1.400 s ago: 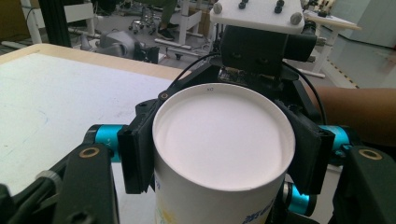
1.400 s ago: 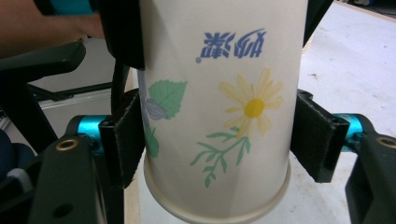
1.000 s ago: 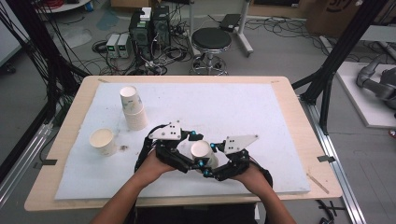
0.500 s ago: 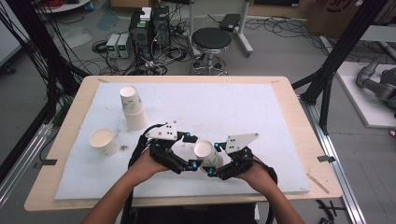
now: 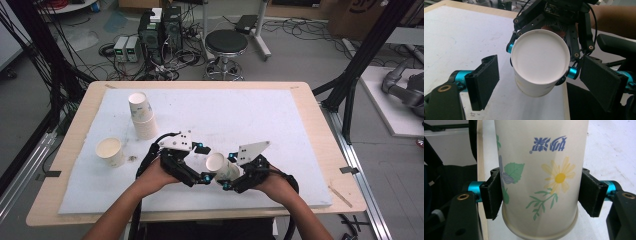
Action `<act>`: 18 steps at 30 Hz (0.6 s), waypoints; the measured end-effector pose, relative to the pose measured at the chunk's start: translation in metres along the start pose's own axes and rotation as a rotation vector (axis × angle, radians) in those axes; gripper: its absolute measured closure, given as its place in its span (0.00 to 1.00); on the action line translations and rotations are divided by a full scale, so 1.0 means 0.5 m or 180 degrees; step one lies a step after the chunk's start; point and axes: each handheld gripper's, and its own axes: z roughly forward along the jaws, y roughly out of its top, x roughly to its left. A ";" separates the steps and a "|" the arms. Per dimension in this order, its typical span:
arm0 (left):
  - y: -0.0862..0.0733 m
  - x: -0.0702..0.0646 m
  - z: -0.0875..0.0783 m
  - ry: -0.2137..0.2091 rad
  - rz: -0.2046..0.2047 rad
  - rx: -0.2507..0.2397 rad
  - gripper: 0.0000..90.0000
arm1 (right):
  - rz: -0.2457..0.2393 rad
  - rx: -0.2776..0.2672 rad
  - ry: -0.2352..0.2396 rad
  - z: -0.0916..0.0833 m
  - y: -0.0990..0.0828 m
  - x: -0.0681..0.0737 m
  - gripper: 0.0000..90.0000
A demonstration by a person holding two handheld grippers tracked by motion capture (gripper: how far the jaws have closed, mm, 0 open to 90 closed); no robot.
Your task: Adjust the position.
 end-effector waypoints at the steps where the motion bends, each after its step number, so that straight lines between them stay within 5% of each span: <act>1: 0.001 0.000 0.000 -0.0005 0.0002 0.0024 0.18 | -0.0017 0.0012 0.0013 0.001 0.002 0.001 0.33; 18: 0.006 0.000 0.011 -0.0086 0.0112 0.0357 0.19 | -0.0311 0.0391 0.0056 0.021 0.033 0.010 0.33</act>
